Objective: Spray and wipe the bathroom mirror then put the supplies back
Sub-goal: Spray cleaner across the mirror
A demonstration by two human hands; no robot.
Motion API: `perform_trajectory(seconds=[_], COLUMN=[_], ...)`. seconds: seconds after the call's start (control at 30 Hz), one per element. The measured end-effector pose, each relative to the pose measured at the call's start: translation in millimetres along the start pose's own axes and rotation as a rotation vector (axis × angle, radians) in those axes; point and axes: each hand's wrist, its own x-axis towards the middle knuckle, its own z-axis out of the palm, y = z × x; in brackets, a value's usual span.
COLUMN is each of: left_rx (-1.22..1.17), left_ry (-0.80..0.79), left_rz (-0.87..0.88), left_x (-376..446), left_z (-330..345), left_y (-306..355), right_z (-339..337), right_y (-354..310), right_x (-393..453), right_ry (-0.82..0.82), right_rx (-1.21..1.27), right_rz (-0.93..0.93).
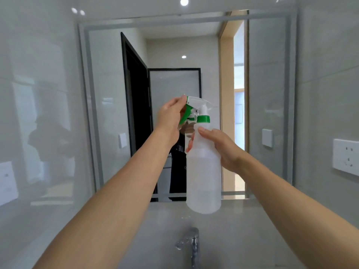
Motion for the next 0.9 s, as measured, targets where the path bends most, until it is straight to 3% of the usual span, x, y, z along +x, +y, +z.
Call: perform_trajectory(seconds=[0.23,0.43,0.9], left_rx=[-0.128,-0.204,-0.3], left_ry=[-0.011,0.071,0.021], left_rz=[-0.117,-0.242,-0.313], left_x=[25.7,36.2,33.8], left_z=[12.8,23.0,7.9], left_y=[-22.3,-28.3,-24.9], right_z=[-10.6,-17.0,-10.0], right_y=[-2.4,-7.1,-3.0], right_x=[-4.1,-6.9,-2.9], right_ry=[0.129,0.197,0.138], right_rx=[-0.088,-0.182,-0.21], right_rz=[0.045,0.052,0.046])
